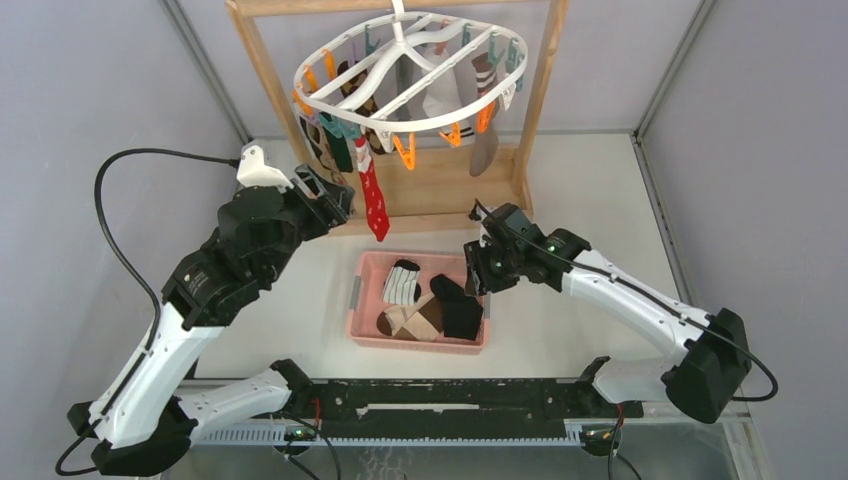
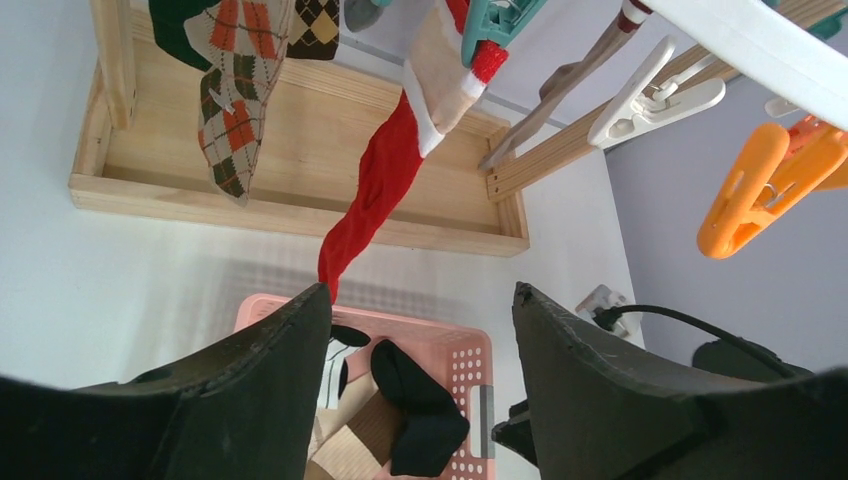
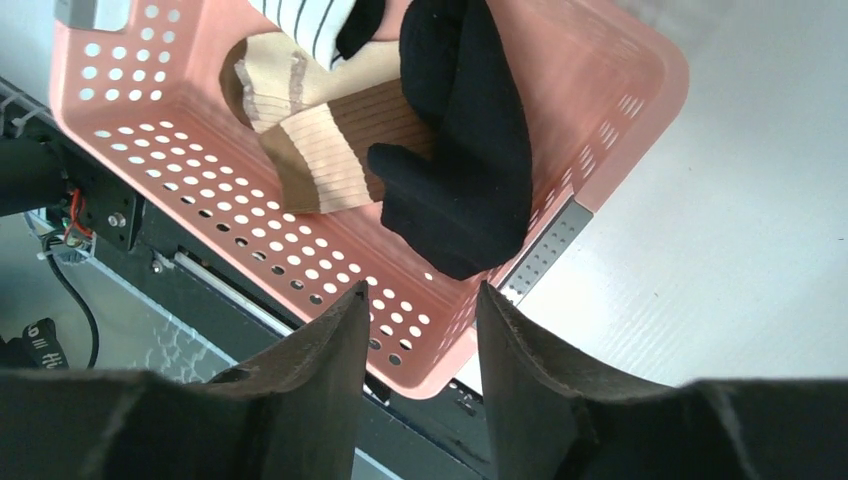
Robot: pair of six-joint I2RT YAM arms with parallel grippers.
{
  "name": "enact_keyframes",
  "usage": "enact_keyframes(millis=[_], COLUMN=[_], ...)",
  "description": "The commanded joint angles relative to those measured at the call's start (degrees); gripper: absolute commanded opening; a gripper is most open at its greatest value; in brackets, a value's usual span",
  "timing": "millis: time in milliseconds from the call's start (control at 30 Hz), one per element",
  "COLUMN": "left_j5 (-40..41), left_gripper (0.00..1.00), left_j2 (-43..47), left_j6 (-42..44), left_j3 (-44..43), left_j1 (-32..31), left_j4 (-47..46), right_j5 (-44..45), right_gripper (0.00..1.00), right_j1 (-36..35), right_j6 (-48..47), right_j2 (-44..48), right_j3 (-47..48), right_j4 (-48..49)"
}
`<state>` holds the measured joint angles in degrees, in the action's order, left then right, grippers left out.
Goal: Remove the socks clipped to the hanger
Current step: Place the sock in the bin, then remove the sock from the hanger.
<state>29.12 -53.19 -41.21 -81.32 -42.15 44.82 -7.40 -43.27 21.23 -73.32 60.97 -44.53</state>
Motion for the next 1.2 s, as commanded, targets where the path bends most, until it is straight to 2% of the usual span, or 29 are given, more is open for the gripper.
enact_keyframes(millis=[0,67,100,133,233,333,533,700,867,1167], left_j5=[-0.1,0.1,0.1,0.1,-0.1,-0.2,-0.5,-2.1,-4.2,-4.7], left_gripper=[0.75,0.81,0.93,0.99,1.00,1.00,1.00,1.00,1.00,1.00], left_j2=[1.1,1.1,1.1,1.1,1.7,3.0,5.7,6.2,2.2,-6.4], left_j6=[-1.1,-1.5,-1.6,-1.9,-2.5,-3.3,-5.0,-3.0,-0.9,3.7], left_j3=[1.5,1.6,1.5,1.5,1.8,2.8,6.9,11.9,13.8,12.2], left_j1=[-0.2,-0.2,-0.2,-0.2,-0.2,-0.1,-0.1,-0.1,-0.1,0.8], left_j4=[-0.4,0.4,0.9,1.4,2.9,4.1,5.6,0.0,-5.8,-10.3], right_j5=[0.8,0.2,-0.2,-0.7,-2.0,-3.1,-6.8,-7.4,-9.0,-10.2], right_gripper=[0.53,0.57,0.59,0.62,0.83,0.90,0.91,0.91,0.90,0.89], right_j1=[-0.2,0.0,0.2,0.4,1.0,1.3,1.3,1.6,2.5,3.0], right_j6=[0.0,0.1,0.2,0.4,0.9,0.8,-0.2,-0.2,-0.8,-1.2], right_j2=[4.2,5.4,6.0,6.4,7.8,8.6,8.9,8.6,9.5,10.2], right_j3=[0.4,0.4,0.4,0.4,0.4,0.4,0.3,1.2,1.4,1.4], right_j4=[0.6,0.7,0.8,0.7,0.8,1.0,3.1,2.8,2.4,1.4])
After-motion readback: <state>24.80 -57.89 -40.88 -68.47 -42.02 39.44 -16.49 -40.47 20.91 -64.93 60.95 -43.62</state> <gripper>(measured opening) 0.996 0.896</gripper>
